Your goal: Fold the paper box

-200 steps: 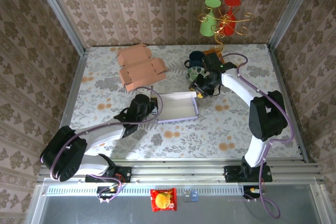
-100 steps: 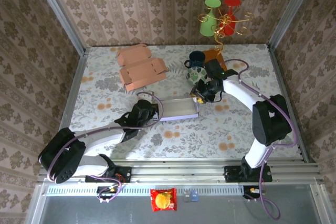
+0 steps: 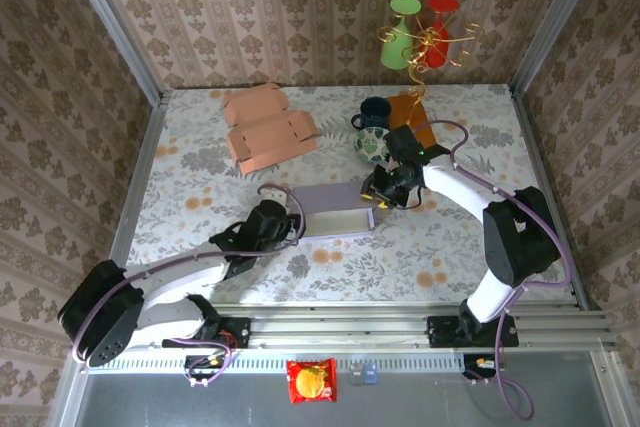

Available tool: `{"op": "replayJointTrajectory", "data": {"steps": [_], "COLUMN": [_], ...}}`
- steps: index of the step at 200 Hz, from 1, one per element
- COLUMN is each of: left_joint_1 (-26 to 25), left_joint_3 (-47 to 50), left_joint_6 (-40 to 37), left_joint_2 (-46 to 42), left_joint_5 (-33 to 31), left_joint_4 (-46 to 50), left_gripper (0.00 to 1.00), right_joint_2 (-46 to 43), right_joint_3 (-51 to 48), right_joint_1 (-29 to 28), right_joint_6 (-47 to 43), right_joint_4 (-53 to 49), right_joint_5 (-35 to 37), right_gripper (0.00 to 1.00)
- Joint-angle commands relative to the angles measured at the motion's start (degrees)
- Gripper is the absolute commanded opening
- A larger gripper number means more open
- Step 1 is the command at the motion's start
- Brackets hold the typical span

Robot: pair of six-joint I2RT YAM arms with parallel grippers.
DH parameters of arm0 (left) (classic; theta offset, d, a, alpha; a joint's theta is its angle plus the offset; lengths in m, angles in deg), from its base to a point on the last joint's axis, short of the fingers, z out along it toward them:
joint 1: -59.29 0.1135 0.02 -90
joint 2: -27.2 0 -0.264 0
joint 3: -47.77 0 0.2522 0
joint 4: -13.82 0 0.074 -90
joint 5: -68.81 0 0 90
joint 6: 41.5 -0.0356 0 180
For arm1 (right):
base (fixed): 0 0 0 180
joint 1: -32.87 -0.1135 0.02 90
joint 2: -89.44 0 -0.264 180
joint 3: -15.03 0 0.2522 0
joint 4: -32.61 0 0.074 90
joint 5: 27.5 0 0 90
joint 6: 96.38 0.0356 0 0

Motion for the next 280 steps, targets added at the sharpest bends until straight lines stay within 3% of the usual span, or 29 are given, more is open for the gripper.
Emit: {"op": "replayJointTrajectory", "data": {"steps": [1,23,39,114,126,137,143,162,180,200,212,227,232,242,280], "left_joint_1": [-0.52,-0.63,-1.11,-2.05,-1.96,-1.62,-1.12,3.93,12.07,20.56,26.08,30.62,31.44,31.59,27.02], "left_joint_3": [0.45,0.28,-0.08,-3.75,-6.6,-9.05,-9.83,-12.24,-15.47,-20.21,-24.08,-29.12,-30.65,-33.69,-38.3], "left_joint_6": [1.34,1.74,2.41,0.45,-0.26,-0.63,-0.35,2.04,3.06,-0.65,-4.12,-8.25,-8.97,-10.9,-15.23], "left_joint_2": [-2.76,-4.43,-6.87,-28.6,-29.44,-28.99,-28.5,-25.37,-20.23,-12.72,-5.72,4.78,8.1,13.77,23.48], "left_joint_5": [3.95,8.33,10.0,8.08,6.0,4.38,4.28,9.14,17.67,24.99,28.17,35.56,38.31,41.74,40.99], "left_joint_4": [4.01,6.27,9.08,26.0,29.27,30.03,29.2,24.77,22.59,25.43,31.46,36.14,36.54,37.6,37.96], "left_gripper": [0.47,0.57,0.58,0.69,0.79,0.99,1.0,1.0,1.0,0.99,0.87,0.61,0.54,0.52,0.51], "right_joint_2": [-1.68,-2.04,-2.3,-1.57,-1.27,-1.18,-1.09,-0.96,-0.74,-0.22,0.15,0.54,0.74,1.15,2.69], "right_joint_3": [-2.06,-2.97,-3.37,-2.91,-2.58,-2.58,-2.72,-2.93,-2.75,-2.67,-2.72,-2.84,-2.74,-2.42,-0.91], "right_joint_1": [-0.28,-0.5,-0.48,-0.38,-0.38,-0.28,-0.3,-0.33,-0.33,-0.23,-0.19,-0.19,-0.19,-0.19,-0.2], "right_joint_6": [-1.95,-3.22,-4.2,-10.57,-11.5,-11.97,-12.23,-12.88,-13.55,-14.09,-14.13,-14.12,-14.17,-14.18,-14.15], "right_joint_4": [0.85,1.86,1.86,0.18,-0.33,-0.47,-0.43,-0.56,-0.6,-0.52,-0.05,0.73,0.97,1.06,1.15], "right_joint_5": [2.08,2.14,1.96,2.93,2.92,2.93,2.95,3.1,3.36,3.37,3.06,2.93,2.92,2.93,2.77], "right_gripper": [0.38,0.43,0.47,0.58,0.58,0.59,0.59,0.59,0.59,0.58,0.58,0.58,0.58,0.58,0.58]}}
